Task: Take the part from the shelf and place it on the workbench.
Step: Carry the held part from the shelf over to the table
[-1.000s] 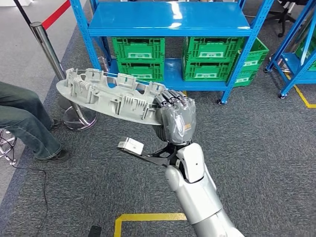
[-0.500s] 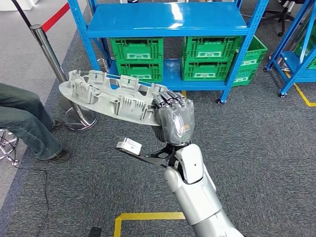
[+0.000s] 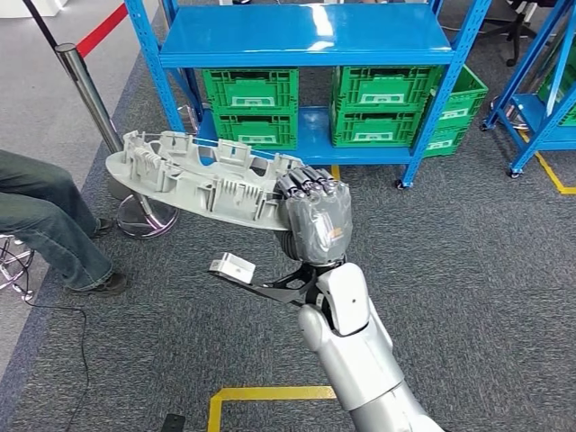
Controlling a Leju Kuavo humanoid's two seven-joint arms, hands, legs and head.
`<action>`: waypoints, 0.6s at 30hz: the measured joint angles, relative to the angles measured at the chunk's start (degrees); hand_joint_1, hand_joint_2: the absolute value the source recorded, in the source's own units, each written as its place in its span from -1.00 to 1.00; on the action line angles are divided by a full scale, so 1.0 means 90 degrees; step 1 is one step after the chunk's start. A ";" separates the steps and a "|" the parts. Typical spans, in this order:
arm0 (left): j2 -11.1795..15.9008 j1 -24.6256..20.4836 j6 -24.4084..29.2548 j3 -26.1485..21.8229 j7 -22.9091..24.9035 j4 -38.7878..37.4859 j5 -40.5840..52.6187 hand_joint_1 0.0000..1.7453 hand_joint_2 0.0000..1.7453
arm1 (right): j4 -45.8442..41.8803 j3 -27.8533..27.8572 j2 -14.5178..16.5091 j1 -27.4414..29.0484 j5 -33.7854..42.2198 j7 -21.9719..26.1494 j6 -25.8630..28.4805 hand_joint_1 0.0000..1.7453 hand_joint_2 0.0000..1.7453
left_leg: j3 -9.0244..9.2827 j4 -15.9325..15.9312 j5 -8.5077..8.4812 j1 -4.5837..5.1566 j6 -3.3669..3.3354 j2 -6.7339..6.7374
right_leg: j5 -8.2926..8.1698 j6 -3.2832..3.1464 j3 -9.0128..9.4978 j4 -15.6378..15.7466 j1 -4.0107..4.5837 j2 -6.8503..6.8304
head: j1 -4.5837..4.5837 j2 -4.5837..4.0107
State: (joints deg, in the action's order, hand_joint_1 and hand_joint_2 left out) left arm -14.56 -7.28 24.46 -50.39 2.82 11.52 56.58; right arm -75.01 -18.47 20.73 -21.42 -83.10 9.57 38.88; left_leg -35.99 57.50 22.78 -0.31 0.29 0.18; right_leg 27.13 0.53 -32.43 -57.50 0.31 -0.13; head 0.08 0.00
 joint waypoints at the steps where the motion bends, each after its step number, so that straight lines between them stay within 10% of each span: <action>1: 0.0001 -0.0001 -0.0003 -0.0001 0.0007 0.0000 0.0012 -1.00 1.00 | -0.0001 -0.0016 0.0009 -0.0005 -0.0102 -0.0068 0.0000 1.00 1.00 | 0.0006 -0.0025 -0.0012 0.0007 -0.0040 -0.0002 | -0.0018 0.0024 0.0011 0.0031 -0.0006 -0.0006 | -0.0003 0.0000; 4: -0.0005 -0.0015 -0.0006 -0.0003 0.0034 0.0000 0.0034 -1.00 1.00 | -0.0005 -0.0072 0.0027 -0.0044 -0.0357 -0.0240 0.0000 1.00 1.00 | 0.0107 -0.0291 -0.0158 -0.0048 -0.0153 -0.0015 | 0.0117 0.0107 -0.0055 -0.0071 -0.0014 -0.0005 | 0.0008 0.0000; 8: -0.0010 -0.0030 -0.0029 -0.0011 0.0041 0.0000 0.0044 -1.00 1.00 | -0.0010 -0.0100 0.0026 -0.0065 -0.0467 -0.0339 0.0000 1.00 1.00 | 0.0063 -0.0370 -0.0245 -0.0124 -0.0123 -0.0110 | 0.0863 0.0254 -0.0640 -0.1438 -0.0122 0.0007 | 0.0029 0.0000; 10: -0.0010 -0.0025 -0.0045 -0.0019 0.0043 0.0000 0.0053 -1.00 1.00 | -0.0039 -0.0100 0.0025 -0.0043 -0.0487 -0.0346 0.0000 1.00 1.00 | 0.0003 -0.0339 -0.0272 -0.0195 -0.0033 -0.0213 | 0.0763 0.0363 -0.0589 -0.1425 -0.0217 0.0011 | 0.0028 0.0000; 12: -0.0001 -0.0028 -0.0066 -0.0024 0.0046 0.0001 0.0073 -1.00 1.00 | -0.0140 -0.0100 0.0020 -0.0033 -0.0540 -0.0348 0.0000 1.00 1.00 | -0.0096 -0.0236 -0.0277 -0.0287 0.0105 -0.0347 | 0.0441 0.0500 -0.0163 -0.0666 -0.0330 0.0140 | 0.0036 0.0000; 15: 0.0024 -0.0023 -0.0081 -0.0027 0.0057 0.0001 0.0119 -1.00 1.00 | -0.0322 -0.0106 0.0013 -0.0028 -0.0615 -0.0339 0.0000 1.00 1.00 | -0.0262 -0.0061 -0.0298 -0.0322 0.0303 -0.0506 | 0.0335 0.0435 0.0129 -0.0154 -0.0372 0.0362 | 0.0058 0.0000; 18: 0.0030 0.0006 -0.0075 -0.0035 0.0070 0.0000 0.0132 -1.00 1.00 | -0.0414 -0.0129 0.0019 -0.0016 -0.0643 -0.0342 0.0000 1.00 1.00 | -0.0323 -0.0036 -0.0334 -0.0342 0.0385 -0.0516 | 0.0287 0.0223 0.0069 -0.0261 -0.0324 0.0217 | 0.0022 0.0000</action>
State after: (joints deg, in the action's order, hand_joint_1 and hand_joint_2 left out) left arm -14.29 -7.23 23.79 -50.71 3.46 11.52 57.77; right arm -78.74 -19.63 20.90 -21.57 -88.88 6.49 38.88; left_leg -38.90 57.17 19.78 -3.39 3.75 -4.46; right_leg 29.72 2.54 -31.81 -59.85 -2.61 1.83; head 0.28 0.00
